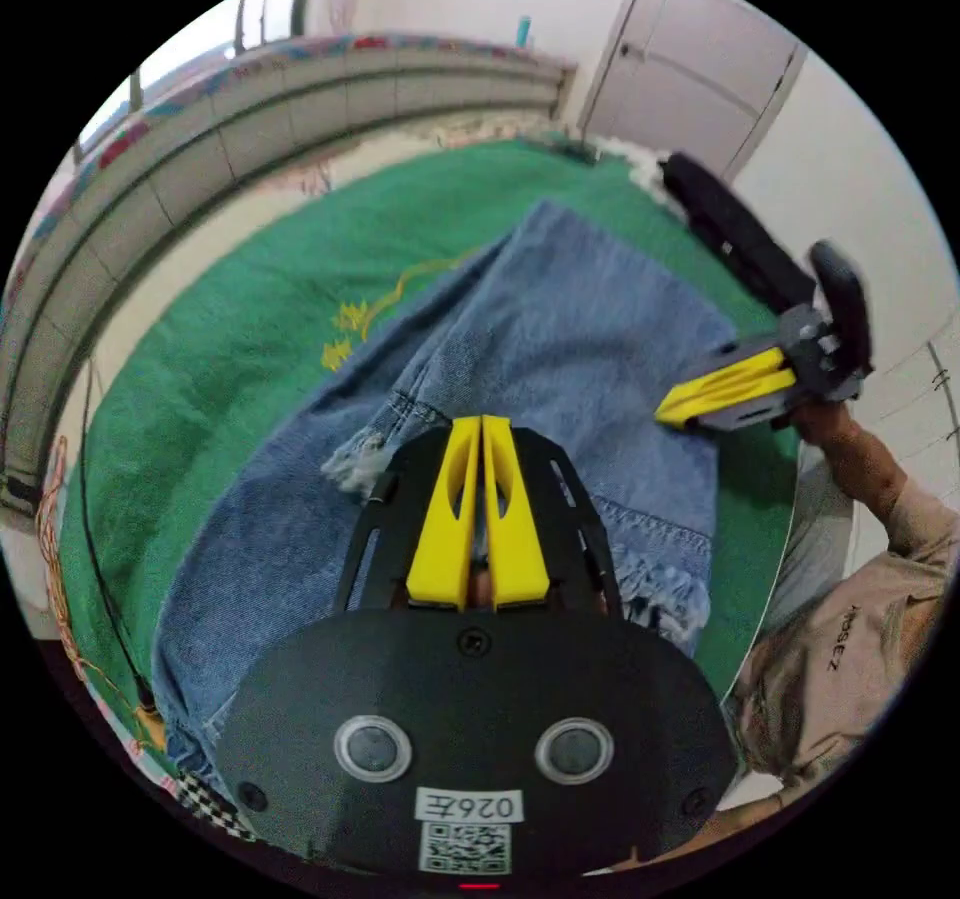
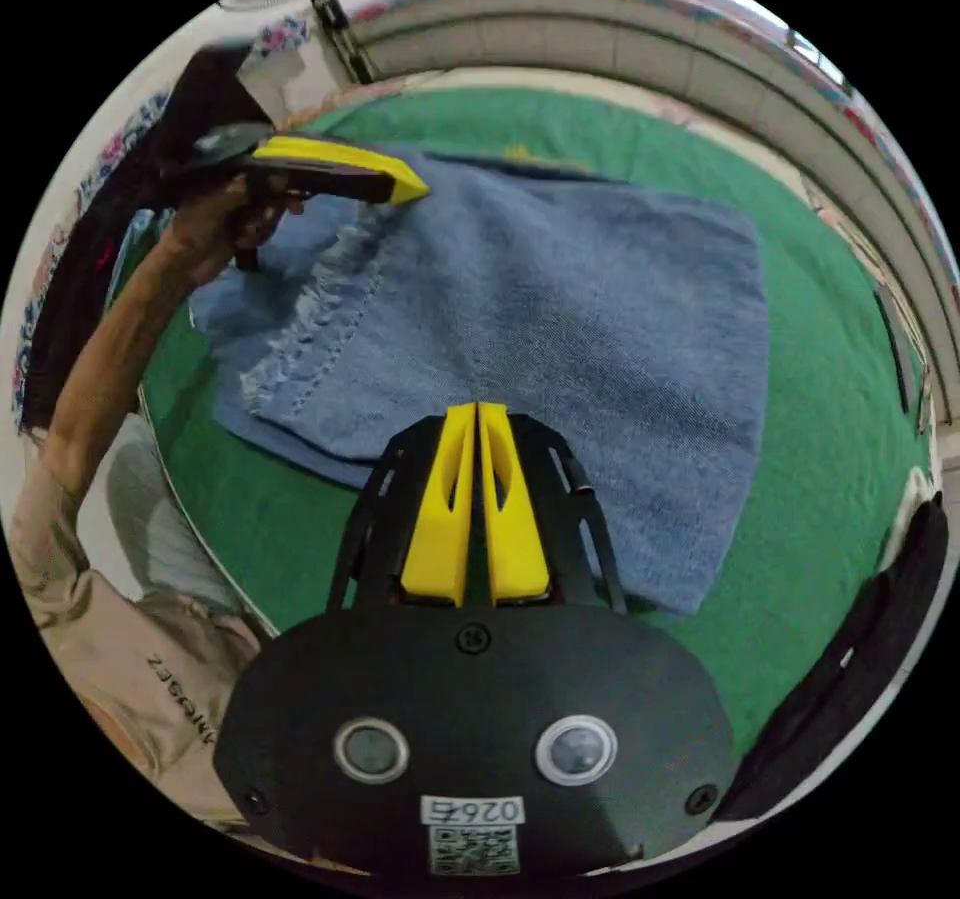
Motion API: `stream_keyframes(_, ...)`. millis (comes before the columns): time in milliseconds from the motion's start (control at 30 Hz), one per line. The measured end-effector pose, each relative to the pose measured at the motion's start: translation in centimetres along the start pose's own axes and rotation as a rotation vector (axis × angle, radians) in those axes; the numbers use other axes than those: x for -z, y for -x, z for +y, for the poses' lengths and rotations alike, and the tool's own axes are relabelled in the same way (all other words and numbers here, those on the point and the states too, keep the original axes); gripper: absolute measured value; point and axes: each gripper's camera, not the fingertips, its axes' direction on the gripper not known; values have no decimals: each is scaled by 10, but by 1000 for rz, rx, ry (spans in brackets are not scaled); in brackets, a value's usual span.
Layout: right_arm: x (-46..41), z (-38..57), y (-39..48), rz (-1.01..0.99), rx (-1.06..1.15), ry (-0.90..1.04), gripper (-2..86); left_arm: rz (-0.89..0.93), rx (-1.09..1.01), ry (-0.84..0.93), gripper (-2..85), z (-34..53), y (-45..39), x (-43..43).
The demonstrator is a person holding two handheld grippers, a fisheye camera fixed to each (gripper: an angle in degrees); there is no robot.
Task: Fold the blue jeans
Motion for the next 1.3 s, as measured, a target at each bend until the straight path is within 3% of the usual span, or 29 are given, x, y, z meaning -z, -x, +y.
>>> stream_keyframes(100,24,12,-14,-134,-49,-115,-8,156,138,-88,-10,-4,24,25)
stream_keyframes(267,74,50,-63,49,-268,-406,6,254,72,-355,-9,-21,-12,86)
stream_keyframes(433,44,56,-107,-135,-393,-310,83,334,22,-245,-1,-94,-50,67)
stream_keyframes(567,6,42,-108,-259,-398,-169,111,466,201,-190,75,-130,-32,27)
stream_keyframes(633,7,38,-93,-208,-343,-166,21,464,248,-153,129,-139,-29,16)
stream_keyframes(767,24,34,-60,-146,-225,-239,-8,481,271,-81,265,-158,-36,10)
stream_keyframes(833,39,34,-24,-119,-91,-314,-11,551,273,-37,280,-167,-38,14)
stream_keyframes(933,41,27,42,118,109,-315,-11,478,262,43,209,-183,-45,30)
stream_keyframes(1000,36,25,75,226,178,-309,-10,235,209,175,105,-194,-54,38)
stream_keyframes(1033,34,27,87,269,177,-317,-9,200,192,190,93,-195,-56,41)
stream_keyframes(1167,46,39,90,188,93,-438,35,210,220,164,48,-185,-43,62)
stream_keyframes(1233,47,40,81,68,20,-460,163,251,259,134,43,-176,-31,68)
stream_keyframes(1300,34,34,77,46,-15,-402,210,304,305,104,40,-167,-19,74)
